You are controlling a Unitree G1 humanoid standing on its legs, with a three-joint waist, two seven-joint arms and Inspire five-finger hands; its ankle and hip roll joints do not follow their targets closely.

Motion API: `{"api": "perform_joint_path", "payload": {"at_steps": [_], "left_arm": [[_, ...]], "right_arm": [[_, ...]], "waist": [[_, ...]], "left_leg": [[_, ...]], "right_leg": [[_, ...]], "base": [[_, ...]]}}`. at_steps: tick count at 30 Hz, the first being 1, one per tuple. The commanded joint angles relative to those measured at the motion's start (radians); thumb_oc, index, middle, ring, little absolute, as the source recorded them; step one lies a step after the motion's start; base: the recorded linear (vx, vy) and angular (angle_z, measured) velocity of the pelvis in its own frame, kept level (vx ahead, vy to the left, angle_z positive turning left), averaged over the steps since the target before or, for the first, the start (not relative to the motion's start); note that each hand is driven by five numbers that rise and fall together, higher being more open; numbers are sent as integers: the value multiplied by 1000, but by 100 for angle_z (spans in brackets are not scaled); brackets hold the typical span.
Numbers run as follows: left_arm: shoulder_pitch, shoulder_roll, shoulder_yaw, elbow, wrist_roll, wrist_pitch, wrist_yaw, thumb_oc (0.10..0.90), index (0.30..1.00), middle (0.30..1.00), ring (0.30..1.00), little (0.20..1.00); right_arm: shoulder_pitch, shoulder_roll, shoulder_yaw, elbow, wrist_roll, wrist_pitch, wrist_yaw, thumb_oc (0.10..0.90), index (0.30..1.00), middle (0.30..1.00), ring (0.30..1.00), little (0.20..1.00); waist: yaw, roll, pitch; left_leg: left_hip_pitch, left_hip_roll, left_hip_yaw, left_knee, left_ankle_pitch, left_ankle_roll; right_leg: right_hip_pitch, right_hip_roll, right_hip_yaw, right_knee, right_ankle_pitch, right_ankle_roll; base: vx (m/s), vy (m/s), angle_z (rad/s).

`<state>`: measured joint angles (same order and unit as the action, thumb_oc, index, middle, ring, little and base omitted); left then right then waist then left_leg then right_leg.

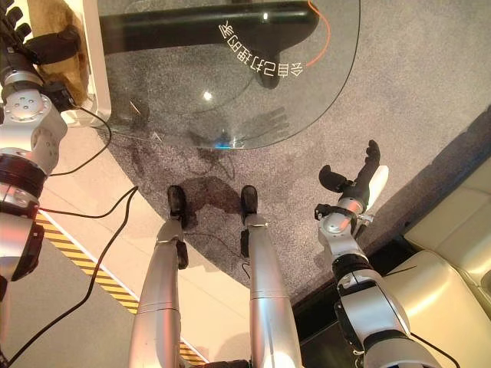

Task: Wipe the table with a cloth and put it in the basket.

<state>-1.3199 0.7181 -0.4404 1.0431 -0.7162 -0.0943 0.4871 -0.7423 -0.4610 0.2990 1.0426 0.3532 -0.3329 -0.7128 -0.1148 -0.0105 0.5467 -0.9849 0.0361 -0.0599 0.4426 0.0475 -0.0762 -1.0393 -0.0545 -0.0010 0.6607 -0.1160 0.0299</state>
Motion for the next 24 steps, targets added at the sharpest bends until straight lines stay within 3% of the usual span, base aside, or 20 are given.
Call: {"api": "perform_joint_path", "payload": {"at_steps": [1,5,13,18,24], "left_arm": [[-81,75,31,18,-8,-58,32,800,900,900,900,900],[-84,77,43,17,-17,-124,125,800,900,900,900,900],[16,92,140,-9,-25,-348,240,800,900,900,900,900],[134,105,232,-4,-58,-379,190,800,900,900,900,900],[326,119,357,11,-105,-351,60,800,900,900,900,900]], "right_arm": [[24,-67,-14,-23,14,-43,-44,800,900,900,900,900],[26,-68,-10,-14,16,-46,-36,800,900,900,900,900],[91,-27,5,14,5,-26,-37,800,900,900,900,900],[166,-5,-21,61,16,-20,59,800,900,900,900,900],[265,-6,-74,156,34,25,192,800,900,900,900,900]], "waist": [[11,-7,-27],[11,-9,-27],[20,-9,-27],[31,0,-27],[59,13,-114]], "left_leg": [[0,-36,92,120,-145,80],[5,-35,93,117,-145,80],[103,-46,84,88,-135,65],[240,-62,76,22,-116,58],[415,-82,69,-108,-88,47]], "right_leg": [[54,51,-47,-112,45,-13],[59,52,-45,-114,44,-13],[143,58,-40,-135,44,-6],[274,59,-44,-190,37,-4],[465,34,-67,-305,32,-4]], "base": [[0,0,0],[0,0,0],[0,0,0],[0,0,0],[50,-5,-2]]}}
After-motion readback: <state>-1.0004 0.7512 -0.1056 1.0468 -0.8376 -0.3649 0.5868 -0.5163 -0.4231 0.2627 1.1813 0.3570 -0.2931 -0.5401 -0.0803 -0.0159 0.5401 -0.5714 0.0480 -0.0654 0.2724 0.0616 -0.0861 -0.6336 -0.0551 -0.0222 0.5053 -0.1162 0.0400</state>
